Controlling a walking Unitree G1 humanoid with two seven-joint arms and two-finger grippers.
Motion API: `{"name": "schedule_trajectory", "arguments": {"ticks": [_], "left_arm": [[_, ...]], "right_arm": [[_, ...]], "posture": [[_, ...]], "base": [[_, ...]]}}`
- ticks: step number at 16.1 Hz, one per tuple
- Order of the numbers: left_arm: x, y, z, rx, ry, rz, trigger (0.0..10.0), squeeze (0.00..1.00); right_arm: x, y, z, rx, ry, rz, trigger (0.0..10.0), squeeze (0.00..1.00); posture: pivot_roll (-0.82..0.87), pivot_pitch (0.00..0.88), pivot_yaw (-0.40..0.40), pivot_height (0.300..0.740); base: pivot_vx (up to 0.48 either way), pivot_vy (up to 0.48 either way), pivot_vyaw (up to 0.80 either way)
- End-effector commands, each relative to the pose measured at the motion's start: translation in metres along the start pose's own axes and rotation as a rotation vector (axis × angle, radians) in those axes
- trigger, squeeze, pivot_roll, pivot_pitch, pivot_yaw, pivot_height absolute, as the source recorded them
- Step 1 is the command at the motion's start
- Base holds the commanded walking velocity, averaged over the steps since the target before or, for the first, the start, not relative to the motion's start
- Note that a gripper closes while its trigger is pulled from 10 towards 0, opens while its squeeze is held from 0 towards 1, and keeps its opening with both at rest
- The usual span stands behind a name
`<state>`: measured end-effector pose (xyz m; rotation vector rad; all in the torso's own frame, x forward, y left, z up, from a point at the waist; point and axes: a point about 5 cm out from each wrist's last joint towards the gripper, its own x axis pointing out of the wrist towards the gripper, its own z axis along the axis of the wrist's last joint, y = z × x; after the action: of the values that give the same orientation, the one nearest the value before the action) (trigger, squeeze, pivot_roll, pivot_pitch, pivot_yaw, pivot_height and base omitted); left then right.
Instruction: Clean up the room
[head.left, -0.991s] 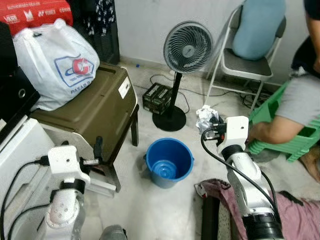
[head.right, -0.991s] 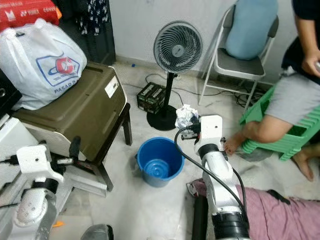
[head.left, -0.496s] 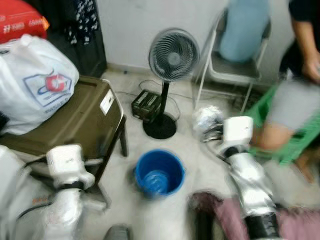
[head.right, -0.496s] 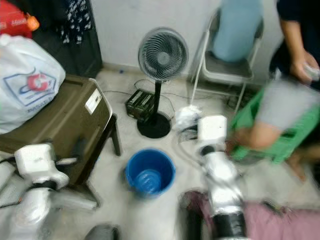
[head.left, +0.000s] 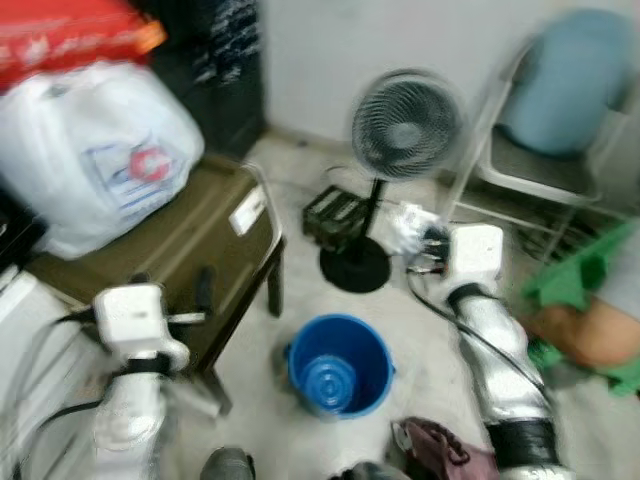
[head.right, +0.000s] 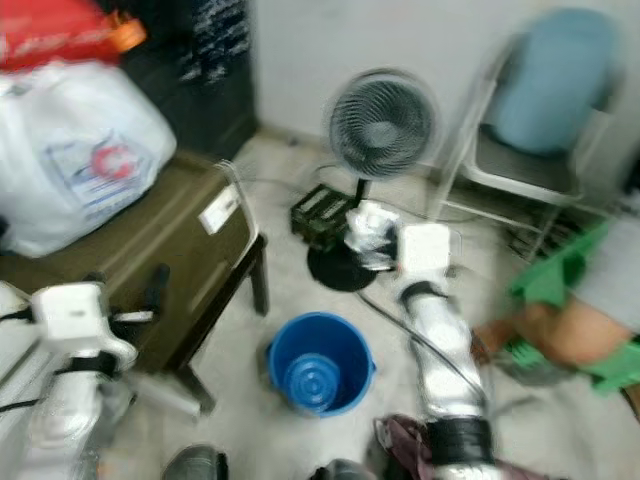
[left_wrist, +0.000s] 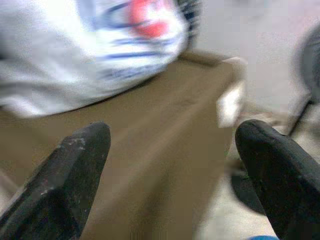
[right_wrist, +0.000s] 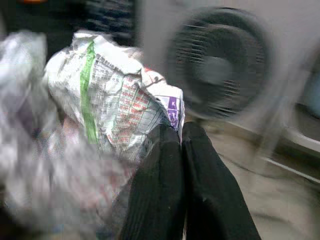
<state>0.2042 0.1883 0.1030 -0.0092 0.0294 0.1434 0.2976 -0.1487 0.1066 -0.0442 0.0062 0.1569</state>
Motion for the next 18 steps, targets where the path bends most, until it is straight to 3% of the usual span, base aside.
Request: {"name": "schedule_trajectory", "arguments": {"ticks": [1,4,7,12,14,15,16,17,18], "left_arm": [[0.001,-0.004,0.001,0.001,0.001,-0.009,10.0,0.0],[-0.002,-0.002,0.001,0.009,0.008,-0.04,10.0,0.0],[-0.005,-0.012,0.007,0.13,-0.029,-0.205,10.0,0.0],[-0.024,-0.014,0.005,0.194,-0.005,-0.351,10.0,0.0],[-0.028,-0.017,0.005,0.269,-0.015,-0.456,10.0,0.0],[-0.027,-0.016,0.009,0.28,-0.024,-0.472,10.0,0.0],[-0.023,-0.015,0.017,0.287,-0.038,-0.48,10.0,0.0],[-0.023,-0.016,0.022,0.325,-0.056,-0.511,10.0,0.0],[-0.024,-0.017,0.026,0.351,-0.071,-0.524,10.0,0.0]], "right_arm": [[-0.004,-0.01,-0.004,-0.008,0.016,-0.028,10.0,0.0],[-0.001,-0.01,-0.004,-0.023,0.025,-0.043,10.0,0.0],[0.001,-0.017,-0.012,-0.043,0.095,-0.11,10.0,0.0],[0.001,-0.037,-0.023,-0.121,0.221,-0.234,10.0,0.0],[-0.001,-0.043,-0.03,-0.167,0.273,-0.272,10.0,0.0],[-0.002,-0.045,-0.034,-0.135,0.307,-0.302,10.0,0.0],[0.002,-0.047,-0.037,-0.162,0.346,-0.313,10.0,0.0],[0.006,-0.05,-0.044,-0.261,0.417,-0.325,10.0,0.0],[0.005,-0.052,-0.052,-0.234,0.469,-0.333,10.0,0.0]], "posture": [[0.02,0.082,-0.083,0.74],[0.03,0.089,-0.087,0.74],[0.03,0.092,-0.089,0.74],[0.04,0.118,-0.081,0.74],[0.05,0.134,-0.07,0.74],[0.06,0.154,-0.062,0.74],[0.07,0.169,-0.055,0.74],[0.09,0.19,-0.041,0.74],[0.11,0.202,-0.031,0.74]], "base": [[0.0,0.0,0.0],[0.0,0.0,0.0],[0.0,0.0,0.0],[0.0,0.0,0.0],[0.0,0.0,0.0],[0.0,0.0,0.0],[0.0,0.0,0.0],[0.0,0.0,0.0],[0.0,0.0,0.0]]}}
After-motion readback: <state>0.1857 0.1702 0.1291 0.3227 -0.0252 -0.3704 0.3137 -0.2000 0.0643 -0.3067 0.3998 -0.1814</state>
